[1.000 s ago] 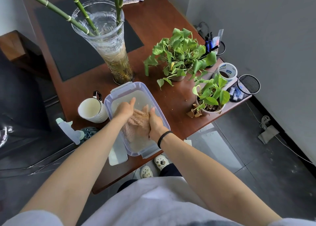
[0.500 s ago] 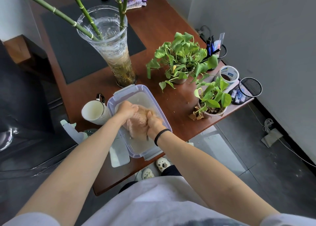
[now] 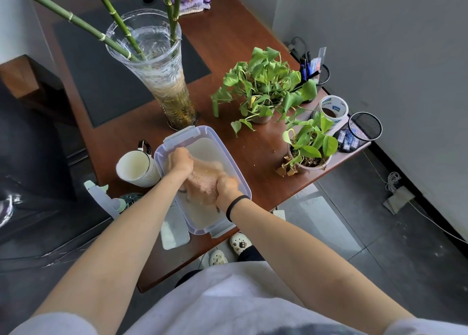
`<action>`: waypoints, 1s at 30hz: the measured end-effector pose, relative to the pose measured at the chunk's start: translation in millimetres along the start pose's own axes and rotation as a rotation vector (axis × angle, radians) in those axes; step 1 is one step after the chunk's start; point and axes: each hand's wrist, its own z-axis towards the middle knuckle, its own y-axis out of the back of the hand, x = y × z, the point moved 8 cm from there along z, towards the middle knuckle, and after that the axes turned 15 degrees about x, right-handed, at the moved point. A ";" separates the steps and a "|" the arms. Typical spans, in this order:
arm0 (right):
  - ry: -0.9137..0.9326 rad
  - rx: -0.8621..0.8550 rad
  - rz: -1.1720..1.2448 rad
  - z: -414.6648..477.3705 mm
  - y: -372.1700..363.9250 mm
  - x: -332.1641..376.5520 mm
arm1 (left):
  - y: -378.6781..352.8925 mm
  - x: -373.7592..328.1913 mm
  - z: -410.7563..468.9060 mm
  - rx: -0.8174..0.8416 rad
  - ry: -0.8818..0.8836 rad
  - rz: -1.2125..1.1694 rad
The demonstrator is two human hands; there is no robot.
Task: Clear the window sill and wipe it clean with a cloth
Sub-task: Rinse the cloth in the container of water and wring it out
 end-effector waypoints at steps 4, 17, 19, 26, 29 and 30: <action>-0.004 0.072 0.062 6.1 2.4 -3.5 | -4.2 -4.9 -0.7 0.066 -0.021 0.053; -0.038 0.014 -0.031 9.0 6.0 -4.9 | -3.6 -10.0 -3.1 0.154 -0.074 0.233; -0.031 0.065 -0.032 11.6 0.6 -6.4 | -2.5 -9.0 -2.1 0.160 -0.051 0.240; 0.030 0.110 -0.262 19.4 -9.2 5.5 | -6.3 -7.3 -6.9 0.486 -0.033 -0.035; 0.075 0.141 -0.317 13.4 -10.0 16.1 | 3.8 -9.8 -5.8 0.442 -0.083 -0.055; 0.089 0.127 -0.348 10.1 -9.6 18.5 | 5.9 -11.0 -5.0 0.416 -0.115 -0.068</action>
